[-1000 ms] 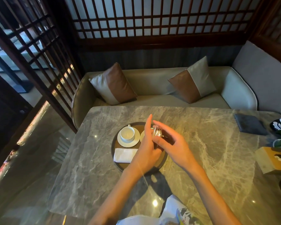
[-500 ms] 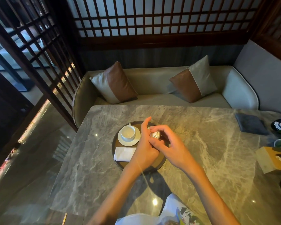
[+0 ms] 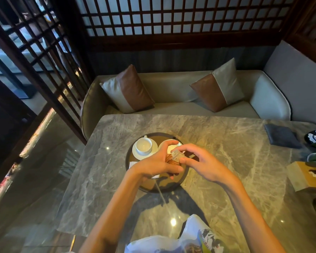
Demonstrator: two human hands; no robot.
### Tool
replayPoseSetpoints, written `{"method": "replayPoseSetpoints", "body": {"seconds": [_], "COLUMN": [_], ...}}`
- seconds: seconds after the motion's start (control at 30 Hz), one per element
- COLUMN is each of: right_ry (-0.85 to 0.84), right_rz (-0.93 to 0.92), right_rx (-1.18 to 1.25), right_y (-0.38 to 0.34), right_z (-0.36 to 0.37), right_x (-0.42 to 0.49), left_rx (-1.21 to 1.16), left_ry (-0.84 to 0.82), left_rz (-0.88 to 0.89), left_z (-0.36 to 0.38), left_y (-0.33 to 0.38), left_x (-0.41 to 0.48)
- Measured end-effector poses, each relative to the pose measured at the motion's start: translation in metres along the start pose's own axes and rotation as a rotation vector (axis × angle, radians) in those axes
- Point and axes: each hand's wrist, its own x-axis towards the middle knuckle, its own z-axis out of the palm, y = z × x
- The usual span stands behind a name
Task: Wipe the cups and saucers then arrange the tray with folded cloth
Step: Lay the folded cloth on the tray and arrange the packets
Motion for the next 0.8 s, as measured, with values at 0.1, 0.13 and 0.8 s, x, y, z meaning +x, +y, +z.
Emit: {"method": "replayPoseSetpoints", "body": {"seconds": [0.1,0.13,0.8], "right_ry": [0.097,0.145,0.313], "right_rz": [0.033,0.053,0.706], "right_rx": [0.188,0.253,0.862], "right_y": [0.01,0.014,0.115], "right_z": [0.005,0.007,0.05], "right_x": [0.001,0.001,0.043], "left_rx": [-0.062,-0.097,-0.349], "left_ry": [0.042,0.072,0.456], "left_rz": [0.036,0.045,-0.23], "left_z": [-0.006,-0.007,-0.019], "left_y": [-0.006,-0.009,-0.083], "left_x": [0.0,0.0,0.062]}}
